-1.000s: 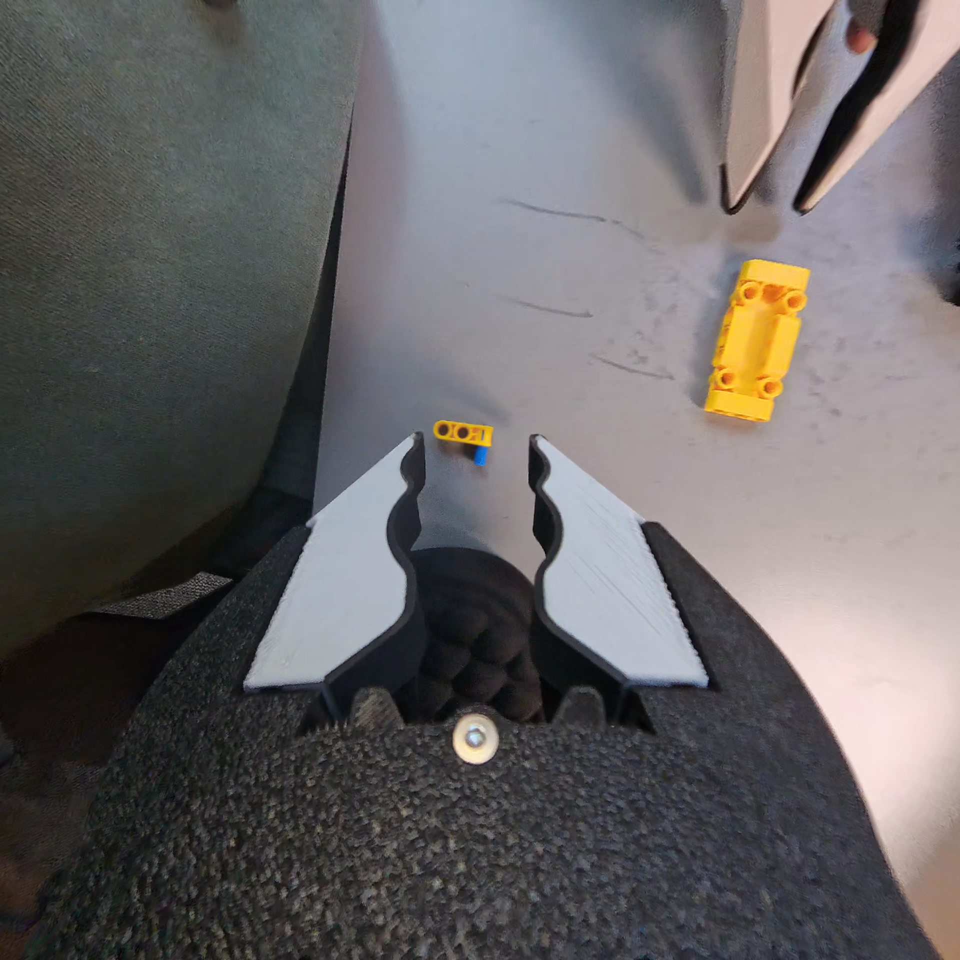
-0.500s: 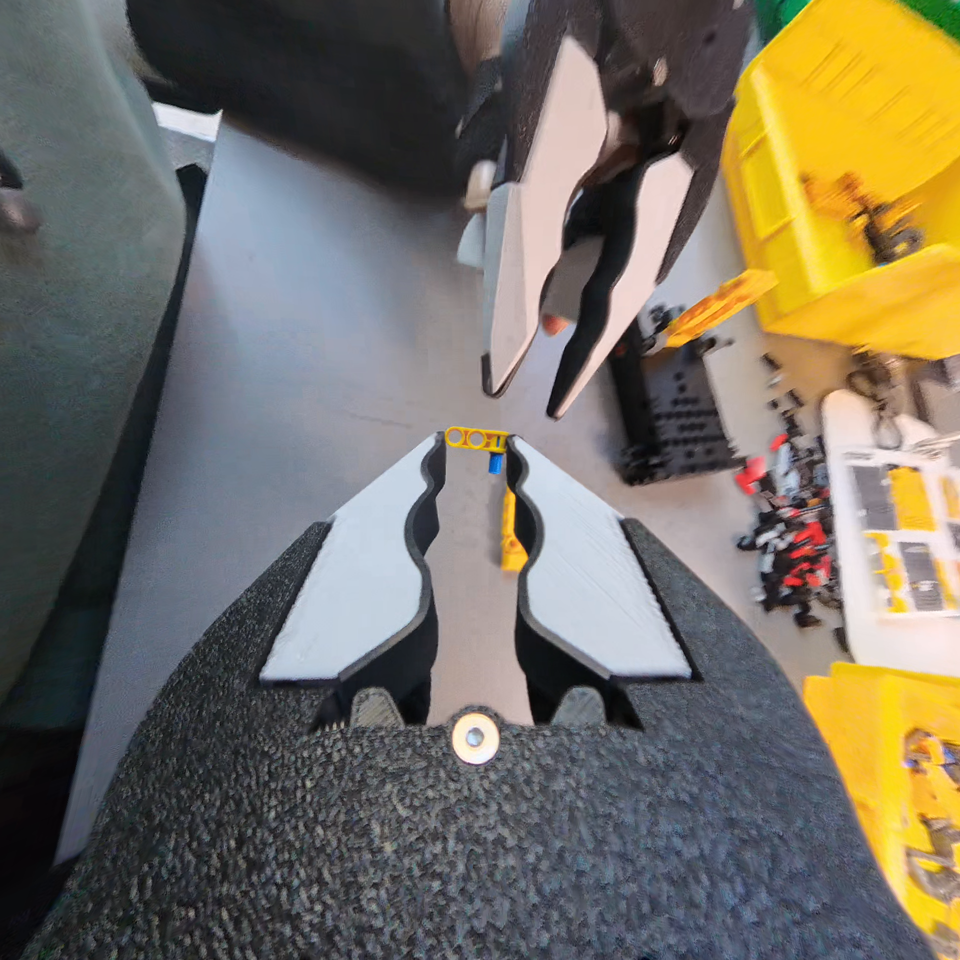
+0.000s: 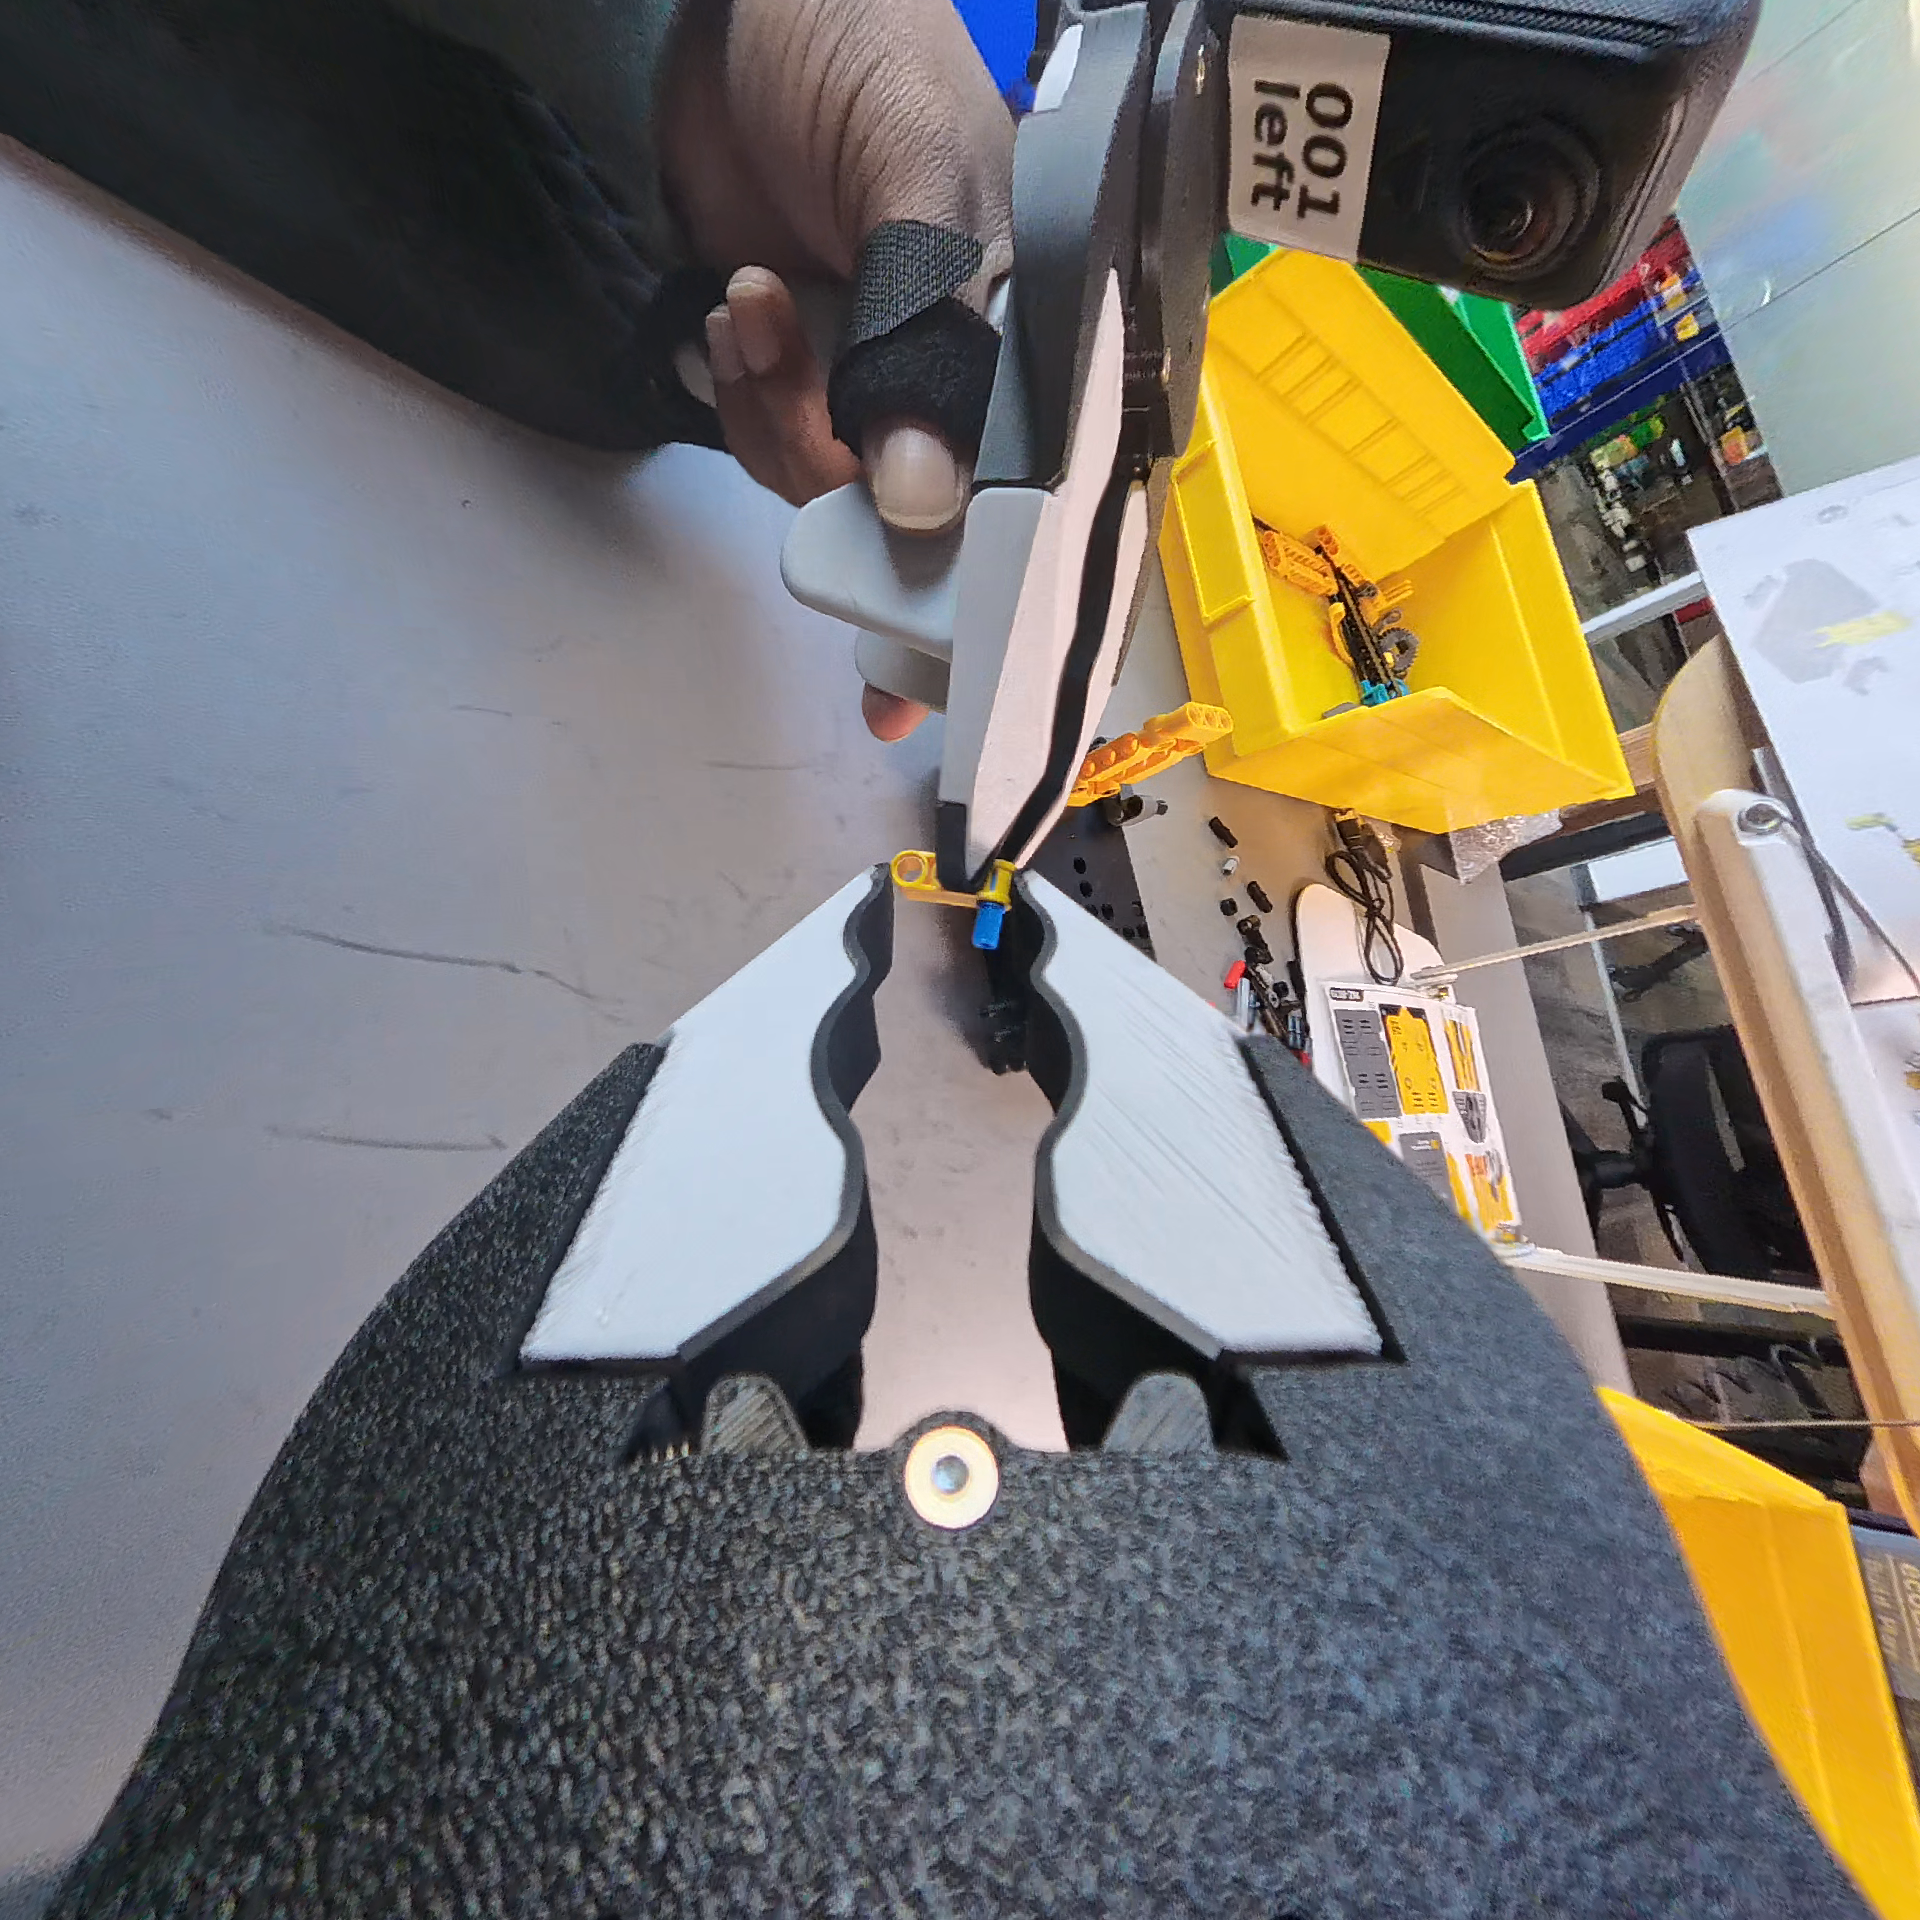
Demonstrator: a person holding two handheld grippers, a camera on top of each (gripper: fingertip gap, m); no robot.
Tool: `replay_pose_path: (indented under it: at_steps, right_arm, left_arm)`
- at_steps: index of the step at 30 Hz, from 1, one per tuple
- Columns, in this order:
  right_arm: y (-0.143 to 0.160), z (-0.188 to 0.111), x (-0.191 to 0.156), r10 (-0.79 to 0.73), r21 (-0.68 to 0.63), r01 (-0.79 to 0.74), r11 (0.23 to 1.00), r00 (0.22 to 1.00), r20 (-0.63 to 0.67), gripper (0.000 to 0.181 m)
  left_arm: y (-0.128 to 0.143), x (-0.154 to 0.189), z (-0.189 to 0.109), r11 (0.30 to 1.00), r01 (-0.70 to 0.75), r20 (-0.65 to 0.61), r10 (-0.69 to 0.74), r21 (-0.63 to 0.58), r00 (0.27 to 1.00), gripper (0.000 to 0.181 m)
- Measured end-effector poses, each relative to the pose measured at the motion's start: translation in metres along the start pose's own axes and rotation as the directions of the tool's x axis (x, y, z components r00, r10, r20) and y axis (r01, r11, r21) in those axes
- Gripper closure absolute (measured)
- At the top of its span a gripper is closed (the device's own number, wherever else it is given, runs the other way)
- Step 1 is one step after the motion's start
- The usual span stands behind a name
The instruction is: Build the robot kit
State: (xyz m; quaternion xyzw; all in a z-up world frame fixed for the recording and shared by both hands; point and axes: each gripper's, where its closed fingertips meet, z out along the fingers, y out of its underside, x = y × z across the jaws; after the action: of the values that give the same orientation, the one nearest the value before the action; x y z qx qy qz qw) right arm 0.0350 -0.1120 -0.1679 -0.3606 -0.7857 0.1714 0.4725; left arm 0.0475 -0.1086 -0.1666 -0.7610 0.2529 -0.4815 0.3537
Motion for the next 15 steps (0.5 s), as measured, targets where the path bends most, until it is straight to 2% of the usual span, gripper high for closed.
replay_pose_path:
  at_steps: [3, 5, 8, 11, 13, 15]
  right_arm:
    - [0.01, -0.003, -0.003, 0.172, -0.022, -0.171, 0.985, 0.978, 0.119, 0.154]
    - [0.032, -0.006, -0.017, 0.296, -0.147, -0.263, 0.953, 0.912, 0.283, 0.147]
    - [0.064, -0.005, -0.031, 0.39, -0.295, -0.288, 0.911, 0.833, 0.393, 0.136]
    - [0.077, 0.005, -0.044, 0.454, -0.374, -0.299, 0.878, 0.77, 0.449, 0.14]
    - [0.079, 0.009, -0.043, 0.432, -0.368, -0.28, 0.887, 0.786, 0.442, 0.157]
    - [0.076, 0.01, -0.04, 0.368, -0.315, -0.246, 0.917, 0.826, 0.426, 0.157]
  left_arm:
    - [0.005, -0.006, -0.002, 0.998, -0.043, 0.054, 0.045, -0.046, 0.998, 0.174]
    - [0.007, -0.01, -0.003, 0.997, -0.049, 0.078, 0.054, -0.066, 0.995, 0.174]
    - [0.012, -0.014, 0.0, 0.995, -0.043, 0.1, 0.052, -0.091, 0.994, 0.174]
    - [0.017, -0.018, 0.003, 0.993, -0.032, 0.12, 0.046, -0.117, 0.992, 0.174]
    - [0.02, -0.02, 0.005, 0.992, -0.018, 0.13, 0.034, -0.126, 0.991, 0.174]
    - [0.02, -0.023, 0.005, 0.992, -0.004, 0.139, 0.021, -0.123, 0.99, 0.174]
